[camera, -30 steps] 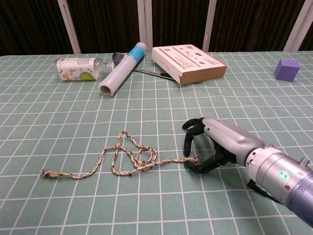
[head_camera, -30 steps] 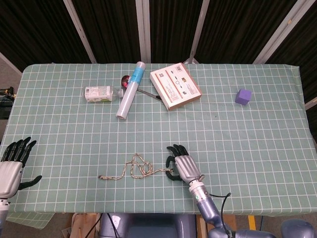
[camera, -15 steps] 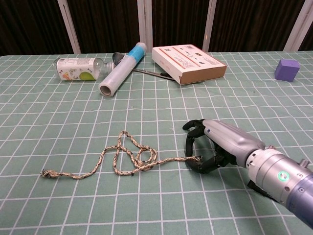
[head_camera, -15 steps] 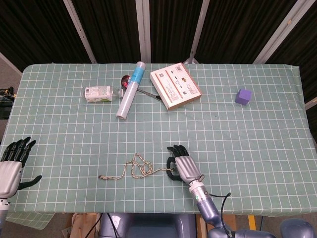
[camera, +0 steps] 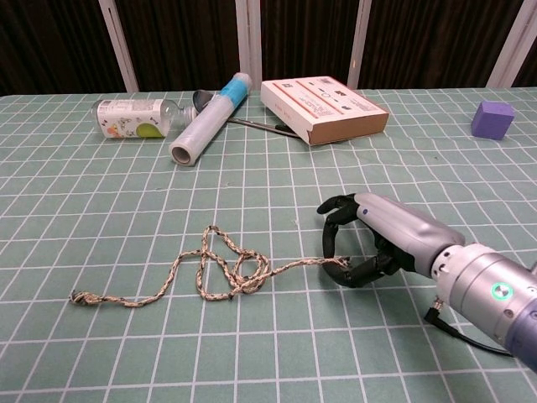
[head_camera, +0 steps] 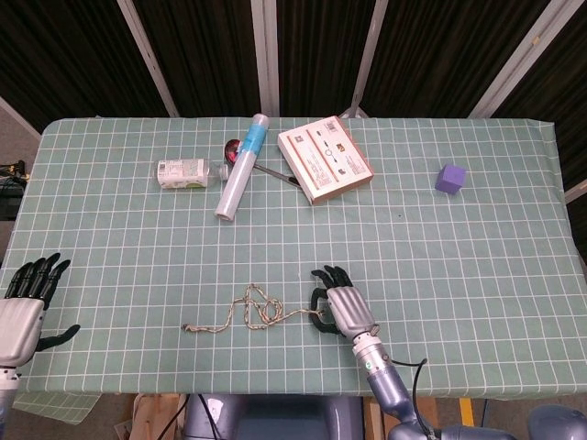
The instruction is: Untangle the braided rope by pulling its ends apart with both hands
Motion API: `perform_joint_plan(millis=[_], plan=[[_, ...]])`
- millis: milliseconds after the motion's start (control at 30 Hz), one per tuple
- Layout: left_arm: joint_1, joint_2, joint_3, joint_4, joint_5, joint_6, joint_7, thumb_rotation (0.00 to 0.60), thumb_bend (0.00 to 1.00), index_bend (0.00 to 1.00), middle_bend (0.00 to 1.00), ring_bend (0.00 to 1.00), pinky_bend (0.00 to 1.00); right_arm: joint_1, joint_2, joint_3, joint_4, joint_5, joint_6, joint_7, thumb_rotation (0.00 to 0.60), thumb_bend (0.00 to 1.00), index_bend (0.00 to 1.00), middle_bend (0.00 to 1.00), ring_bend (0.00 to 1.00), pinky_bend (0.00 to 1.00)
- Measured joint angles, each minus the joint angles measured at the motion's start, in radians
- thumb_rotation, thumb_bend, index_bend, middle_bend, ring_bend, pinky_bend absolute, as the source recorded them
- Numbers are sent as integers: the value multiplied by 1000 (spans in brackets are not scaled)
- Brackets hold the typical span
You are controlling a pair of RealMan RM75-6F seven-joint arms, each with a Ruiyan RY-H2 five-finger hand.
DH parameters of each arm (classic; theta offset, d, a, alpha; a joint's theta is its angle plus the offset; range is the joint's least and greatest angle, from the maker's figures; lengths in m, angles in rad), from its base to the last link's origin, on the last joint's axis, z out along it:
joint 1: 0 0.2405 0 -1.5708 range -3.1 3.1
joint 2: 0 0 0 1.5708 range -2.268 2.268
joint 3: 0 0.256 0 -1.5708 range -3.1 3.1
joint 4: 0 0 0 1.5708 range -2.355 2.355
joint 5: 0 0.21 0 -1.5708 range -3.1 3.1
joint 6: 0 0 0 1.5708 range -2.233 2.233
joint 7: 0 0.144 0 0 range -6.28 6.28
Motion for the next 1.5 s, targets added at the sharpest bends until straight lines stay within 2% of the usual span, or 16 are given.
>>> perform_joint_plan(millis=[167,333,467,567,733,1000,1200,1500], plan=[[-20,10,-2,-71,10,-24,30,600,97,178,6,0,0,-3,35,4,-54,6,9,-10,600,456,646,178,0,0],[-76,18,-16,-199,-2,-112,90,600,183,305,83,0,0,-6,59,7,-95,20,18,-25,600,455,647,177,0,0],[-131,-4,-34,-256,-34,-193,179,600,224,366,115,0,0,-9,72,11,-119,33,32,-36,600,455,647,178,0,0],[-173,-57,-49,-273,-83,-251,267,600,246,388,127,0,0,-12,81,11,-134,42,41,-46,600,456,647,178,0,0],[-220,-167,-61,-272,-176,-310,373,600,254,409,136,0,0,-16,98,9,-154,49,54,-59,600,457,647,178,0,0],[-251,-310,-50,-244,-279,-343,455,600,267,442,143,0,0,-19,118,12,-178,65,71,-74,600,456,647,178,0,0],[-252,-365,-20,-204,-308,-334,479,600,300,475,158,0,0,-20,122,11,-180,78,76,-76,600,456,647,178,0,0],[-253,-425,-4,-168,-329,-327,474,600,366,500,163,0,0,-15,113,6,-171,82,77,-78,600,456,647,178,0,0]])
